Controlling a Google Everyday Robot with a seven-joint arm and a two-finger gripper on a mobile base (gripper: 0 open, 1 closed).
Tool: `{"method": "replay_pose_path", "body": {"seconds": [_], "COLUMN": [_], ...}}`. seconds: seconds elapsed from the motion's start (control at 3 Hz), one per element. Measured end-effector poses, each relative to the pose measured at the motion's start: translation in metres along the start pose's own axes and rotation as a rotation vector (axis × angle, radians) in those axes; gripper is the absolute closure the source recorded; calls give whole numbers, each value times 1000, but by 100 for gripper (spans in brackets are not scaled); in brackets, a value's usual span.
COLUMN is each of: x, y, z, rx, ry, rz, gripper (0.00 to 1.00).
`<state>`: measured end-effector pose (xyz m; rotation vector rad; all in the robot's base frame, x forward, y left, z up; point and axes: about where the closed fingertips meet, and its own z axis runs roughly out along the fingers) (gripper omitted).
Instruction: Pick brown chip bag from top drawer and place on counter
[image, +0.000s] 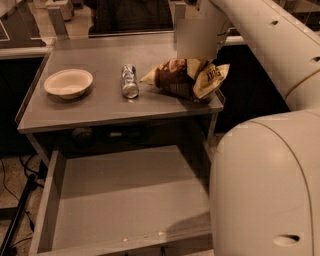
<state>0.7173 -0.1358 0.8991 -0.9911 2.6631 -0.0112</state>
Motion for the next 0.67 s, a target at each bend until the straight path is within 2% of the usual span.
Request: {"method": "replay_pose_path", "body": {"seconds": [0.33, 0.67], "x": [0, 0], "y": [0, 0], "z": [0, 0], "rx": [0, 0], "ry": [0, 0], "rz": [0, 0], "gripper": [3, 0]}}
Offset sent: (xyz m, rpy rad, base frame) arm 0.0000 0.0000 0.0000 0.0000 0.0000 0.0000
